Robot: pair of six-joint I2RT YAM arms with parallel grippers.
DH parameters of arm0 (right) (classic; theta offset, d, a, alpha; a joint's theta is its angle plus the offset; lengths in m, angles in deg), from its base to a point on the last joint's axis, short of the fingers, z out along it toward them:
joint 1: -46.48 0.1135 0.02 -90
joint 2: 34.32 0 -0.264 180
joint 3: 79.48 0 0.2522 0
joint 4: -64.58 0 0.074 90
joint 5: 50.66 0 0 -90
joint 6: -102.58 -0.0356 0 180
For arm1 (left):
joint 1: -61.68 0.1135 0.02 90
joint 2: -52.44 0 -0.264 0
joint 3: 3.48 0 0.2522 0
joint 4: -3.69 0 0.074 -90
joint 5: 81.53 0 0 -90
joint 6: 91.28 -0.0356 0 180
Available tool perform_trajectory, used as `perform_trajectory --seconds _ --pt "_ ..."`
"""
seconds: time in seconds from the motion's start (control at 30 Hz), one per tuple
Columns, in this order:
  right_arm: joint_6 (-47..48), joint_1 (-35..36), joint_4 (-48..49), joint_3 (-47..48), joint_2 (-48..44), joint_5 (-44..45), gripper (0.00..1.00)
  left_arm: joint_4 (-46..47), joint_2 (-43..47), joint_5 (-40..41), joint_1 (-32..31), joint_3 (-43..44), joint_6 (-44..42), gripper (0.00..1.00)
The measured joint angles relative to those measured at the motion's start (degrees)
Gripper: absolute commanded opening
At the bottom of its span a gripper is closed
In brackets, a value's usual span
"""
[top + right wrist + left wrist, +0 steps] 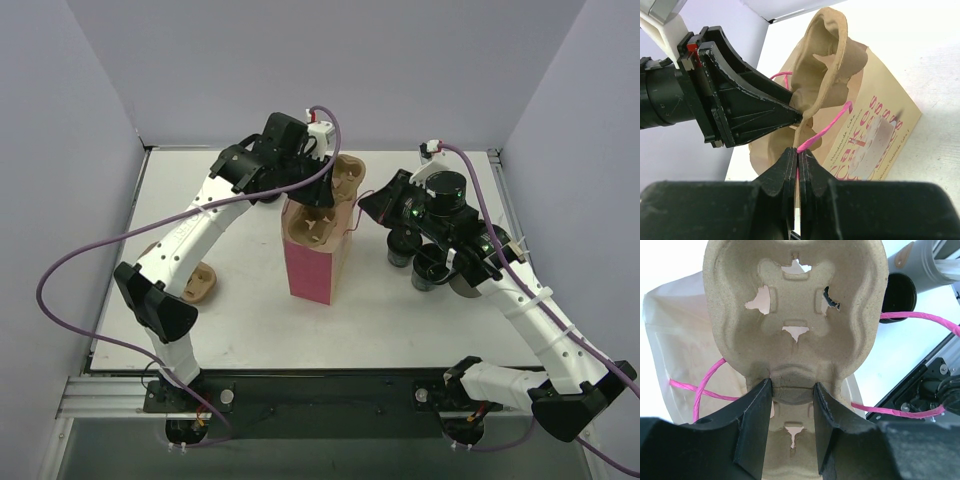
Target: Pack the takeout coffee
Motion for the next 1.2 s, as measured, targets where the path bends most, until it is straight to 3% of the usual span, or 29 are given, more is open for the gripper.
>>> perform_trajectory --seconds 0.67,1.2 --pt "0.85 0.74 -0.37 -0.04 0.02 0.79 0.00 -10.19 -4.63 11.47 -1.31 9.49 7.87 0.19" --pt "1.05 0.74 -0.83 -0.04 0.04 1.46 0.00 -14.82 -6.43 13.81 -1.73 15.23 13.05 0.19"
